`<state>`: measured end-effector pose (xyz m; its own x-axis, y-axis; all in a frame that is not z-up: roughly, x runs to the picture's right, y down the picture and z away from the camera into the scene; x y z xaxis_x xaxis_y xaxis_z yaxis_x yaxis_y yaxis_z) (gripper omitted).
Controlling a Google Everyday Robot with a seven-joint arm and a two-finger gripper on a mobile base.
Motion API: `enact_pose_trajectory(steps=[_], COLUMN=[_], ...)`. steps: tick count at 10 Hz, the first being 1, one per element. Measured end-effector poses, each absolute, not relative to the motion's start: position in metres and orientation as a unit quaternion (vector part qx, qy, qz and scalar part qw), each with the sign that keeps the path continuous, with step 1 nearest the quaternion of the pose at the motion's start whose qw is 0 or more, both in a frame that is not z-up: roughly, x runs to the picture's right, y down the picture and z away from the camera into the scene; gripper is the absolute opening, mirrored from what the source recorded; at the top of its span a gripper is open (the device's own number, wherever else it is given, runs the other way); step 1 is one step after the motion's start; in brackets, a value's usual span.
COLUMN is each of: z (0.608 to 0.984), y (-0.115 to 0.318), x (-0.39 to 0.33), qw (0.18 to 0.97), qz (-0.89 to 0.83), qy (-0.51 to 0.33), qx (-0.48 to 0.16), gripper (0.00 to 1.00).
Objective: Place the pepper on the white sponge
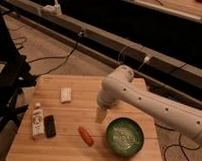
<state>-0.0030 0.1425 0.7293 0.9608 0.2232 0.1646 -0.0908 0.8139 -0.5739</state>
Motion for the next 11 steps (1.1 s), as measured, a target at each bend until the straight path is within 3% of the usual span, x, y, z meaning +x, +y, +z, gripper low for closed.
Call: enact_pose_trajectory(steps=[6, 11], z=[0.729, 0.746], y=[0.157, 0.219], x=[-0.015, -0.038], qw=[0.941, 0.881], qz=[0.075, 0.127], qy=[-0.121, -0.188], qx=[-0.307, -0.415], gripper=[0.8, 0.8])
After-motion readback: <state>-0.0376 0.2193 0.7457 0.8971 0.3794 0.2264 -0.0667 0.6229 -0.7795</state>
